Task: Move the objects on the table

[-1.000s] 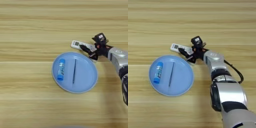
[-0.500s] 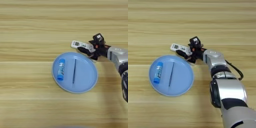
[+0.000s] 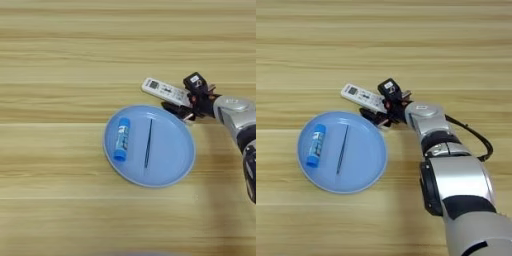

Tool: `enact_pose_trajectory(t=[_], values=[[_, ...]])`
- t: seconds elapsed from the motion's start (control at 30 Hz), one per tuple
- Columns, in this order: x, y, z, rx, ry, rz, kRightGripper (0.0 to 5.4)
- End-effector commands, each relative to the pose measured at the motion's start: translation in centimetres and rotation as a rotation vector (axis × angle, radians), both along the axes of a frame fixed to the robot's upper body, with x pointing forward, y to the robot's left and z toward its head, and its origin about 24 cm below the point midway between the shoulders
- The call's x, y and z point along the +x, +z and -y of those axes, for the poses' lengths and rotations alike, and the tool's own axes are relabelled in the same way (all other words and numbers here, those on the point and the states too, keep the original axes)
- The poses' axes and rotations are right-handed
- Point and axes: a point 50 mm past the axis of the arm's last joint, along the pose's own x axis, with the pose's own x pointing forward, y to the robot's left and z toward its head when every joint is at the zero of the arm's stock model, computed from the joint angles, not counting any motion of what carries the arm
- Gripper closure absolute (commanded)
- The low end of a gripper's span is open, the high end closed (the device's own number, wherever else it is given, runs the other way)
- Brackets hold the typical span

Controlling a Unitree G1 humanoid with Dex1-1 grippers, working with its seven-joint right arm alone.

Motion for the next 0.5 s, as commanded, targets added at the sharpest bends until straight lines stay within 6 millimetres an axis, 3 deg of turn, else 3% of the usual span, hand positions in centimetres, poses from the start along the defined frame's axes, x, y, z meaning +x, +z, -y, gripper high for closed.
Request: enact_pose_trajectory(t=[0.03, 0.1, 0.5], values=[[1.92, 3.84, 0.42, -0.050, -0.004, 0.131, 0.05], [1.86, 3.76, 0.31, -0.059, 0.013, 0.132, 0.05], [1.73, 3.46, 0.12, -0.072, 0.030, 0.141, 1.22]])
